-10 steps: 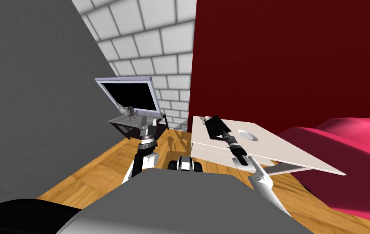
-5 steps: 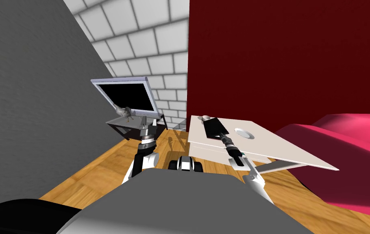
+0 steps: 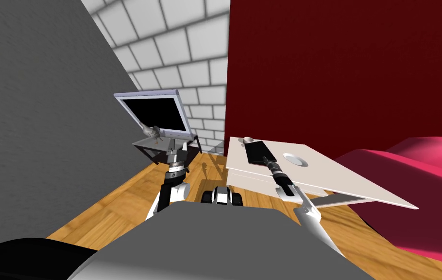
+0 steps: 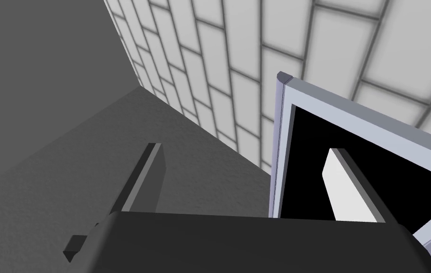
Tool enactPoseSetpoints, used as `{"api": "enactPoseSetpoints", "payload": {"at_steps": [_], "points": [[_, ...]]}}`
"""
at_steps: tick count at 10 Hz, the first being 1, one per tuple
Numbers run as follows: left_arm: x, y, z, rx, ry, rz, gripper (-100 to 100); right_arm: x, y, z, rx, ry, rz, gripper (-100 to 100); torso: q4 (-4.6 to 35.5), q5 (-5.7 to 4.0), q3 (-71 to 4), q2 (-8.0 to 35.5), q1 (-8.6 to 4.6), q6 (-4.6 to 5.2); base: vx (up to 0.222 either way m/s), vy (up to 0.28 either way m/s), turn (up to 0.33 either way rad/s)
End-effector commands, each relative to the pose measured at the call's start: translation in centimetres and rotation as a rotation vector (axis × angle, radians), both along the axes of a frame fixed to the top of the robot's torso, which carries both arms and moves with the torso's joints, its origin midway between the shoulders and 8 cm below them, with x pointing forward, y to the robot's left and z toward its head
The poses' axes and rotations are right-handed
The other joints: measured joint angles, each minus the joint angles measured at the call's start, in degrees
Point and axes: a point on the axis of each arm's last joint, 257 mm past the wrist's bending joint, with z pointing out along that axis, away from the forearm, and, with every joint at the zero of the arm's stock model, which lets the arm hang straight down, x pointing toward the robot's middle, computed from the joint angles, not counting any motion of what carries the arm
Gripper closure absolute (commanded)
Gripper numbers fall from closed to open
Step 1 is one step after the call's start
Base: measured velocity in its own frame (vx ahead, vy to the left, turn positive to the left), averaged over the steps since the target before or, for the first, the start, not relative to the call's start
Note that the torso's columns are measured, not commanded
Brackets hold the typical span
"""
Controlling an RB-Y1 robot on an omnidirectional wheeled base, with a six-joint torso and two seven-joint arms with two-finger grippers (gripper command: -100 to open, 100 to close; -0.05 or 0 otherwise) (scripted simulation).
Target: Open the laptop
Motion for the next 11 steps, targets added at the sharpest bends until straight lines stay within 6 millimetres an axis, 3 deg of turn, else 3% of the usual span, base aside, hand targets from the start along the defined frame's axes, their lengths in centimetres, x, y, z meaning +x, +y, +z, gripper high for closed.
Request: {"api": "enactPoseSetpoints", "payload": {"at_steps": [1,4,5,6,11], "points": [[0.0,0.0,0.0,0.000,0.000,0.000,0,0.7,-1.1,1.5,0.000,-0.004,-0.015,-100,0.0,-0.01,0.0,0.0,-0.04,0.01,-0.050,0.011,0.046],[0.0,0.0,0.0,0.000,0.000,0.000,0,1.3,-2.4,3.3,0.000,-0.006,-0.032,-100,0.0,-0.01,0.0,-0.1,-0.02,0.03,-0.045,0.020,0.055],[0.0,0.0,0.0,0.000,0.000,0.000,0,1.0,-2.0,2.8,0.000,-0.002,-0.028,-100,0.0,0.00,0.0,-0.1,0.01,0.01,-0.017,0.008,0.010],[0.0,0.0,0.0,0.000,0.000,0.000,0,1.0,-2.1,2.8,0.003,0.000,-0.031,0,-0.1,-0.05,-0.1,-0.1,-0.06,0.03,0.000,0.000,0.000],[0.0,0.0,0.0,0.000,0.000,0.000,0,1.0,-2.1,2.5,0.004,0.004,-0.032,0,-0.2,-0.20,-0.1,-0.1,-0.17,0.01,0.000,0.000,0.000]]}}
